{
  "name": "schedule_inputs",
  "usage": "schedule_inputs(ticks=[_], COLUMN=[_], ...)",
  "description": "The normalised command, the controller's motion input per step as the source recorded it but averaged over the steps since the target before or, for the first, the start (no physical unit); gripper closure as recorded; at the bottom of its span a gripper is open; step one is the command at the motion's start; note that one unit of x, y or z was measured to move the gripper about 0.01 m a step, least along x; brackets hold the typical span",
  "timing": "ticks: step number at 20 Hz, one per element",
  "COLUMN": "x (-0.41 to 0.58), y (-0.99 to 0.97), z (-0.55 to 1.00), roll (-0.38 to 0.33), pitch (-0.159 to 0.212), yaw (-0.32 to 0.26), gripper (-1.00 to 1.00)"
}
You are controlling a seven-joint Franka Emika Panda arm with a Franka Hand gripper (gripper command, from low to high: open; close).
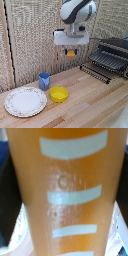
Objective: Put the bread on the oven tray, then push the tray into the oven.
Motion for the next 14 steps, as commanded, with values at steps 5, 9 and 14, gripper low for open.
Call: schedule_inputs(ticks=[5,9,14], x=[0.022,0.000,0.133], y=[-0.73,-0.85,-0.89], z=[0.38,0.17,-0.03], roll=[0.013,0.016,0.070], pitch=[0.005,0.018,-0.008], yaw=[-0.154,-0.118,-0.061], gripper=[1.00,1.00,1.00])
